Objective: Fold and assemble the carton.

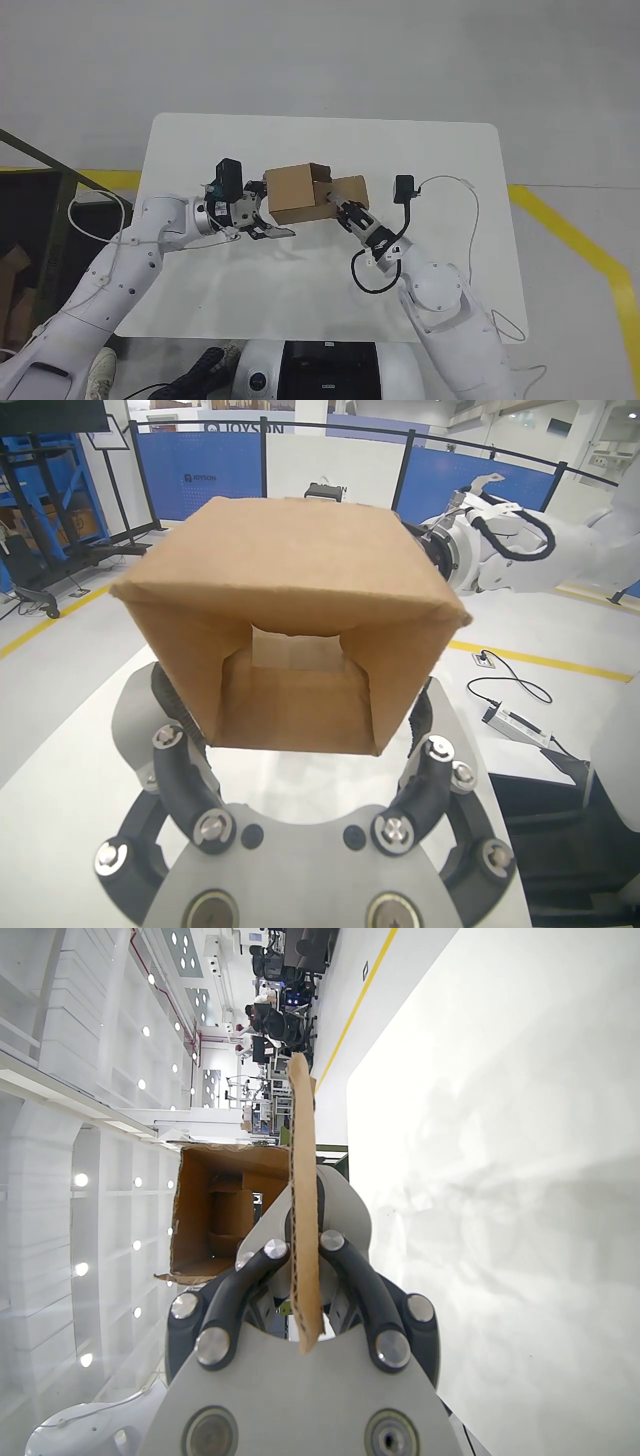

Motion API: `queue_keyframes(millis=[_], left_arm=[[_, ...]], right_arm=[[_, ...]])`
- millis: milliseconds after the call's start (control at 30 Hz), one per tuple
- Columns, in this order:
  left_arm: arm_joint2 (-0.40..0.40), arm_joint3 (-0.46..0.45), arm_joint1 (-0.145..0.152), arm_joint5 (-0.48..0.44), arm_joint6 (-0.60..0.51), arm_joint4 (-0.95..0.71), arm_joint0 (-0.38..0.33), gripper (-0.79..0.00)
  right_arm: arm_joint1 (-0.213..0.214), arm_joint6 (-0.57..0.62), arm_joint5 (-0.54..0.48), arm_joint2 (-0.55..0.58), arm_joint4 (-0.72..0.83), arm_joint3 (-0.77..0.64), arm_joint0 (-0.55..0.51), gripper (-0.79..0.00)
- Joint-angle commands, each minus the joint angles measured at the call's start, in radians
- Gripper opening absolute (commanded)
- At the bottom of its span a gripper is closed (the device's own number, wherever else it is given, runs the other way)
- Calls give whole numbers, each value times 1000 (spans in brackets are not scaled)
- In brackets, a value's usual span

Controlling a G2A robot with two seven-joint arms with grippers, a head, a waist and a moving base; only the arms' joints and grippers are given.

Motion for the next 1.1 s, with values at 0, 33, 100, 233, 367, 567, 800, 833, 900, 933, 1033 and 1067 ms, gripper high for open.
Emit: queue_keyframes(millis=[0, 33, 100, 233, 367, 567, 800, 833, 900, 933, 1033, 1067], left_arm=[[-1, 0, -1, 0, -4, -5, 1, 0], [-1, 0, -1, 0, -6, -6, 1, 0], [0, -1, -1, 0, -9, -10, 2, 0], [-1, -2, -2, 0, -14, -15, 4, -15], [-1, -5, -3, 0, -18, -17, 5, -77], [0, -4, -4, 0, -23, -25, 6, -114], [-2, -4, -4, 0, -33, -42, 8, -74], [-2, -4, -4, 0, -35, -43, 9, -102], [-2, -6, -4, 0, -39, -45, 9, -197], [-2, -6, -4, 0, -40, -46, 10, -231], [-3, -7, -4, 0, -44, -51, 11, -311], [-3, -7, -4, 0, -45, -52, 11, -345]], right_arm=[[1, 1, 1, -1, 0, 0, 1, -785], [1, 1, 1, -2, 1, 1, 2, -785], [1, -1, 0, -3, 1, 1, 4, -785], [3, 0, -3, -6, -2, 2, 6, -785], [4, 0, -6, -9, -2, 2, 6, -785], [7, -3, -9, -10, -4, 0, 5, -785], [9, -4, -10, -11, 2, 0, 5, -785], [9, -4, -11, -12, 3, 0, 5, -785], [10, -5, -12, -12, 4, 0, 5, -785], [10, -5, -13, -12, 4, 0, 5, -785], [11, -4, -14, -13, 4, 1, 6, -785], [12, -4, -14, -13, 4, 1, 7, -785]])
